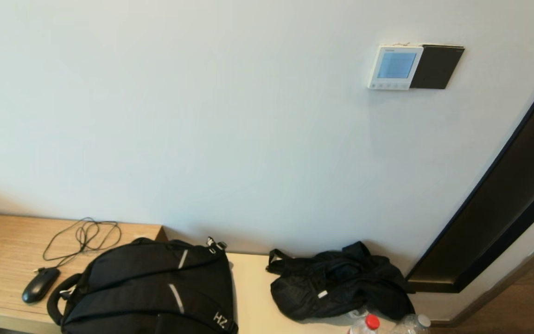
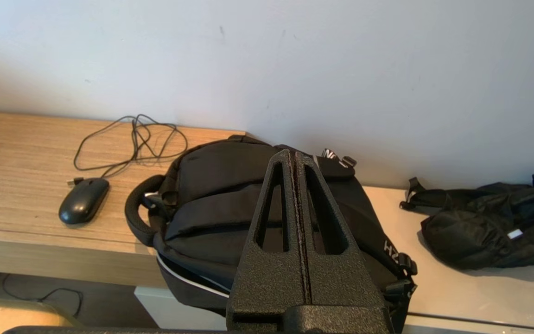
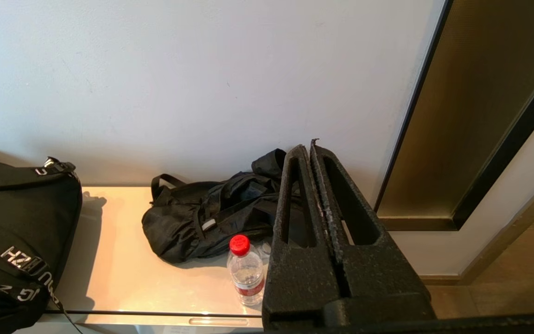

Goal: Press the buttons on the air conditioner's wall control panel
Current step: Turn on the central air conditioner

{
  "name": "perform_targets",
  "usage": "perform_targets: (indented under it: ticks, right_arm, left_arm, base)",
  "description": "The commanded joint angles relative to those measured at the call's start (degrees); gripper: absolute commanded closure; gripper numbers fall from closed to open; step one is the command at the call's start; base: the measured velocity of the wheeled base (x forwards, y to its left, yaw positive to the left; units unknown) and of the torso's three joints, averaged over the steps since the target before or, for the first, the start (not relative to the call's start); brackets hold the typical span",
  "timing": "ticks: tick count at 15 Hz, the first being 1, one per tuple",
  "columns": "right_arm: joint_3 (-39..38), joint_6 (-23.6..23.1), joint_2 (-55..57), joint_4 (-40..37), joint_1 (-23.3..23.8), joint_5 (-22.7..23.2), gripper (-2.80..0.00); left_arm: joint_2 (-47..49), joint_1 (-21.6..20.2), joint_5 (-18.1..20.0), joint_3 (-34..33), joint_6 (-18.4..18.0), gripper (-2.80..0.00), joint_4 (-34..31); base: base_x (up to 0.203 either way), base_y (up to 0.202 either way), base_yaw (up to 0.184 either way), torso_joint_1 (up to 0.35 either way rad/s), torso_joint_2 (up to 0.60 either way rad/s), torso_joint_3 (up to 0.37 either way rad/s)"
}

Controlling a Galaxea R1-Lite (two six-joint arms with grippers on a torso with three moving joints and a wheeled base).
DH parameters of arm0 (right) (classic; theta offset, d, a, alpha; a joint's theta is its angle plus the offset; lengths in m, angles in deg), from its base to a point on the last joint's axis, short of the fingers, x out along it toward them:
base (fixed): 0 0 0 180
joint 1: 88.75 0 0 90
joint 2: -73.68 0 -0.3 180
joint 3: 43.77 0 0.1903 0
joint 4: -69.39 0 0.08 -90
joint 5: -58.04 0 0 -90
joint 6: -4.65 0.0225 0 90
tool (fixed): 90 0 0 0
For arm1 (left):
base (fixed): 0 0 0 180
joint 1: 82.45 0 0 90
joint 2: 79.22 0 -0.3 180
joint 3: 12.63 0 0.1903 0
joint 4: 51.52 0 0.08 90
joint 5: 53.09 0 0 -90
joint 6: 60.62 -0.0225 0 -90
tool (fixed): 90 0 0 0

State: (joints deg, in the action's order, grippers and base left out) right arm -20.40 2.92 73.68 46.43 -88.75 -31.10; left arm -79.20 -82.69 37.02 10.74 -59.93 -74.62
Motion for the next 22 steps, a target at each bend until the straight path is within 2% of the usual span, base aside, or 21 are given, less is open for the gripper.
perform_targets:
  ticks: [1, 9, 13, 16, 22]
  right_arm:
    - [-0.09, -0.03, 0.09, 0.02, 0.00, -0.06, 0.00]
    - [1.16, -1.25, 2.67, 1.61, 0.07, 0.02, 0.00]
    - [6.00, -1.16, 17.36, 12.30, 0.29, 0.03, 0.00]
    - [12.45, -0.91, 30.51, 20.75, 0.96, 0.17, 0.00]
    - [30.69, 3.31, 55.42, 26.19, 1.15, 0.22, 0.00]
  left_arm:
    - [-0.02, -0.02, -0.02, 0.00, 0.02, 0.00, 0.07]
    - [-0.02, -0.02, -0.02, 0.00, 0.02, 0.00, 0.08]
    - [-0.02, -0.02, -0.02, 0.00, 0.02, 0.00, 0.00]
    - [-0.02, -0.02, -0.02, 0.00, 0.02, 0.00, 0.03]
    - [-0.02, -0.02, -0.02, 0.00, 0.02, 0.00, 0.07]
  base:
    - [0.000, 0.000, 0.000, 0.000, 0.00, 0.000]
    - [0.000, 0.000, 0.000, 0.000, 0.00, 0.000]
    - [0.000, 0.000, 0.000, 0.000, 0.00, 0.000]
    - [0.000, 0.000, 0.000, 0.000, 0.00, 0.000]
    - [0.000, 0.000, 0.000, 0.000, 0.00, 0.000]
